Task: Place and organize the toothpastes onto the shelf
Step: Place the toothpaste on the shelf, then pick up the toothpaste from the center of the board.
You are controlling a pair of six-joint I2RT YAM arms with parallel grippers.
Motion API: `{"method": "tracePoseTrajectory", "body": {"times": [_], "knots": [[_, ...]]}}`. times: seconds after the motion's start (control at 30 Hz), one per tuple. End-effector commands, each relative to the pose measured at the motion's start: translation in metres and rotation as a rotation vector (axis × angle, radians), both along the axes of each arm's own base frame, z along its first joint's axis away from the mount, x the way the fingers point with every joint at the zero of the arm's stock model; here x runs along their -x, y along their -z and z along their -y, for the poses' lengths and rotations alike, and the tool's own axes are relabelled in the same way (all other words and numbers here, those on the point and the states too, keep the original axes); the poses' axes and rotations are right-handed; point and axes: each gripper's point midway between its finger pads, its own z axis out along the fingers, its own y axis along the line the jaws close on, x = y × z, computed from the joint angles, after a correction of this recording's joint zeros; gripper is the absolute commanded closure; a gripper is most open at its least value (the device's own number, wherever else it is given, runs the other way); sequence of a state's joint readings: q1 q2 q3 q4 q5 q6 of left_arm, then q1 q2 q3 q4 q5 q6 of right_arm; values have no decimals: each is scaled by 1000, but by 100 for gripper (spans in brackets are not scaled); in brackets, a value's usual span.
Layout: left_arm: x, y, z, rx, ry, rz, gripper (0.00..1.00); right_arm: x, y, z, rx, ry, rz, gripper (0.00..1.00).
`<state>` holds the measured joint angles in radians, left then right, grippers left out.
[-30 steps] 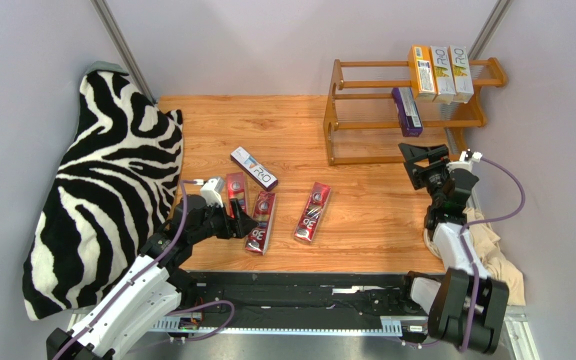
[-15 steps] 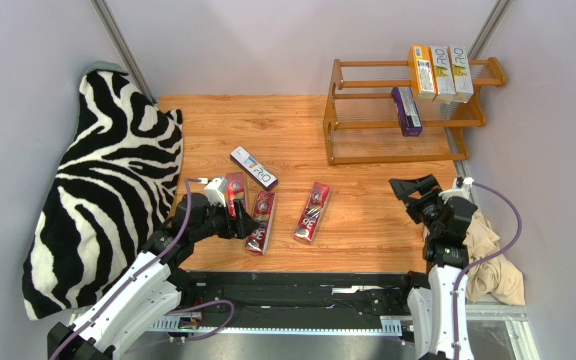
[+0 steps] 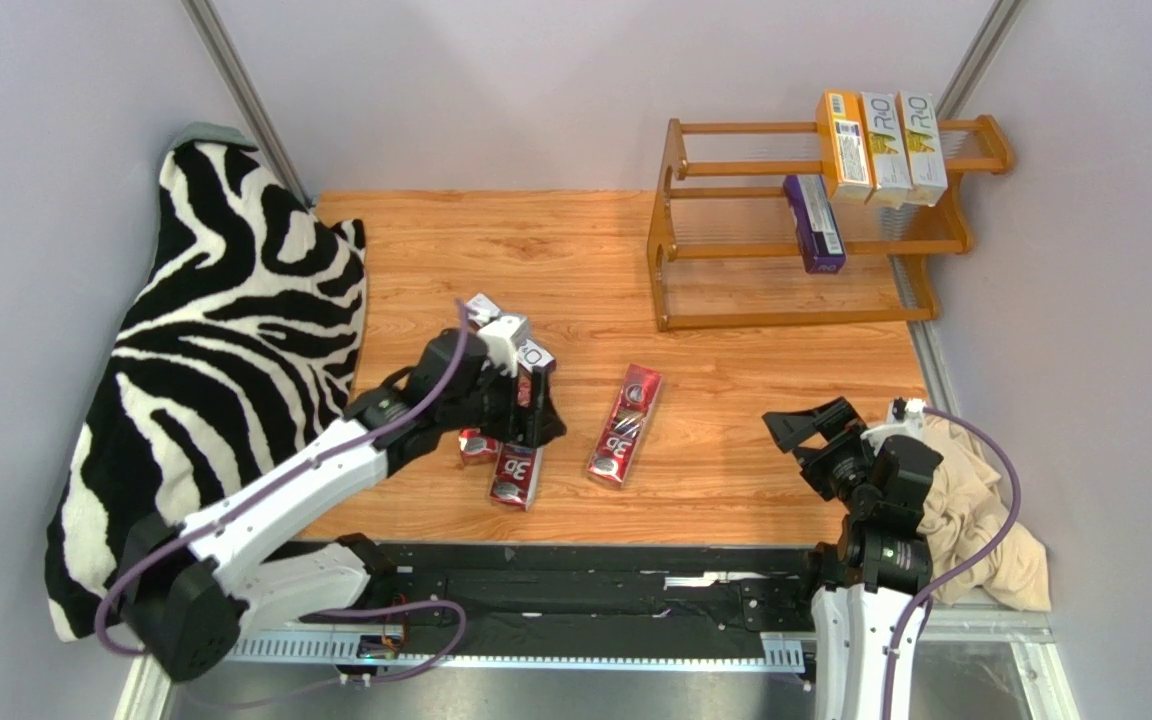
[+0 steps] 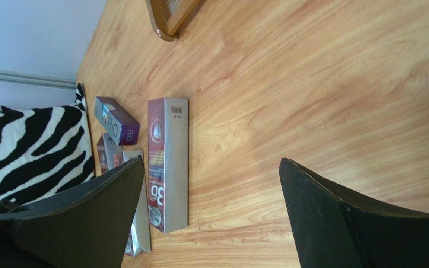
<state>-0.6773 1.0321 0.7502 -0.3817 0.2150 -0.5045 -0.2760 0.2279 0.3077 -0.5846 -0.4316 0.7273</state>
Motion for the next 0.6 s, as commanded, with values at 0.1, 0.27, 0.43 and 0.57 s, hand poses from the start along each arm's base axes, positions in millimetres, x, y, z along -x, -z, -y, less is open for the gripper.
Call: {"method": "tracePoseTrajectory", "body": {"times": [0.1, 0.27, 0.43, 0.57], "knots": [[-29, 9, 60, -217, 130, 37, 16, 14, 9, -11, -4, -64, -38, 4], [-48, 33, 95, -330, 168, 8, 16, 17, 8, -13, -5, -74, -37, 4], [-61, 45, 111, -364, 167, -6, 16, 20, 8, -15, -2, -84, -37, 5], [-80, 34, 104, -383, 96, 58, 14, 21, 11, -17, -6, -96, -36, 5]]}}
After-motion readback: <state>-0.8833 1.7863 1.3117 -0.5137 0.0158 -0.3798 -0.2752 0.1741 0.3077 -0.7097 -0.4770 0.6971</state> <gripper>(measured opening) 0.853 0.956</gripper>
